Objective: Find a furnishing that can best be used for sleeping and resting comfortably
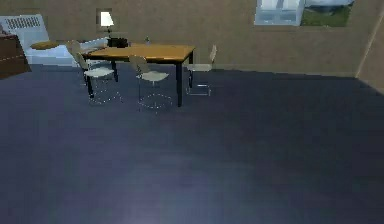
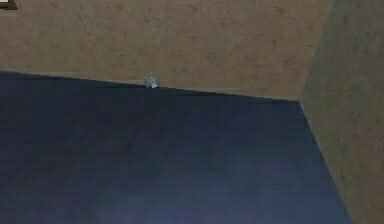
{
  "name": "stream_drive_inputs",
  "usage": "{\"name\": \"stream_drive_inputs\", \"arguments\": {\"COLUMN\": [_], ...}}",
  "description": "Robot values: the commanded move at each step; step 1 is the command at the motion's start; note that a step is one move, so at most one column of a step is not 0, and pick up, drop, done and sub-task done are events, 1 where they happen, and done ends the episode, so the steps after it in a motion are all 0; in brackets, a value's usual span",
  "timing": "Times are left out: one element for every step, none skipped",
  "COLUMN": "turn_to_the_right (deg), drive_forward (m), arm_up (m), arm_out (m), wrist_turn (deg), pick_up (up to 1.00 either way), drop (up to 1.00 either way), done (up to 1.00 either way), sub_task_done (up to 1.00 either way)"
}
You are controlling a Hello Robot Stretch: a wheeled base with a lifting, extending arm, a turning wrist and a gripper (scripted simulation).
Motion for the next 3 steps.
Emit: {"name": "stream_drive_inputs", "arguments": {"turn_to_the_right": [0.0,-45.0,-3.0], "drive_forward": [0.50,0.00,0.00], "arm_up": [0.00,0.00,0.00], "arm_out": [0.00,0.00,0.00], "wrist_turn": [0.0,0.0,0.0], "pick_up": [0.00,0.00,0.00], "drop": [0.00,0.00,0.00], "done": [0.00,0.00,0.00], "sub_task_done": [0.00,0.00,0.00]}}
